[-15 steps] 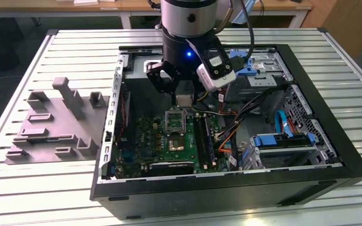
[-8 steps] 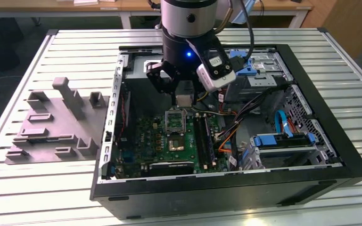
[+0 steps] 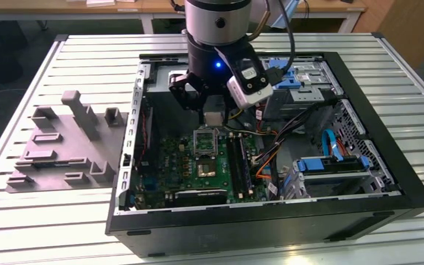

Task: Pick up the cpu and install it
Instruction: 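Place the cpu into insertion slot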

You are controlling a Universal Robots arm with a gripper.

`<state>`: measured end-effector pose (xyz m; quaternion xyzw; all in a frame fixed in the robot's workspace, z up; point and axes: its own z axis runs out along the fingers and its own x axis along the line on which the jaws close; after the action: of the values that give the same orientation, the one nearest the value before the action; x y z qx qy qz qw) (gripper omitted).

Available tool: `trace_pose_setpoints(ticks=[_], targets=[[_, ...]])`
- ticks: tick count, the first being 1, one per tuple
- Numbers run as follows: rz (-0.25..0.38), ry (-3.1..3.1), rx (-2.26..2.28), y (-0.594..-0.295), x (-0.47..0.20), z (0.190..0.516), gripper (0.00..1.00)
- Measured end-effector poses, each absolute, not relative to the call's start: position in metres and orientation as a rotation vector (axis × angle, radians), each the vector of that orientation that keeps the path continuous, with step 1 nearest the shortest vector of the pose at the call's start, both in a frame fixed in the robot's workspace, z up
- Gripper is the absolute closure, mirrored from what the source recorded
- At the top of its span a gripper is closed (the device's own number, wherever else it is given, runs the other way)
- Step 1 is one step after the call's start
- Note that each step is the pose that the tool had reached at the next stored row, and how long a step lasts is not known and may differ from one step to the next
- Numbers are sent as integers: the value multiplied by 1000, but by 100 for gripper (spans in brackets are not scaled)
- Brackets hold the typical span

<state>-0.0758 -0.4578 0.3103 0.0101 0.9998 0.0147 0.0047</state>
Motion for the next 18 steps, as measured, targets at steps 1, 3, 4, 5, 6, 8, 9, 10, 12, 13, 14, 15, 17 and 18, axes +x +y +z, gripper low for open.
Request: trace_pose_setpoints(ticks=[1, 3, 4, 5, 6, 8, 9, 10, 12, 13, 14, 15, 17, 18], targets=[[46, 3132, 32, -458, -76, 310, 53], [45, 3131, 31, -458, -76, 309, 53], [46, 3131, 31, -458, -76, 309, 53], [46, 3131, 31, -458, -76, 308, 53], [46, 3131, 31, -458, -76, 308, 53], [46, 3131, 31, -458, -76, 307, 53], [46, 3131, 31, -458, -76, 306, 53], [46, 3131, 31, -458, -76, 306, 53], [46, 3131, 31, -459, -76, 306, 53], [46, 3131, 31, -460, -76, 306, 53], [46, 3131, 31, -461, -76, 305, 53], [46, 3131, 31, -462, -76, 305, 53], [46, 3131, 30, -463, -76, 304, 53], [46, 3131, 29, -463, -76, 303, 53]])
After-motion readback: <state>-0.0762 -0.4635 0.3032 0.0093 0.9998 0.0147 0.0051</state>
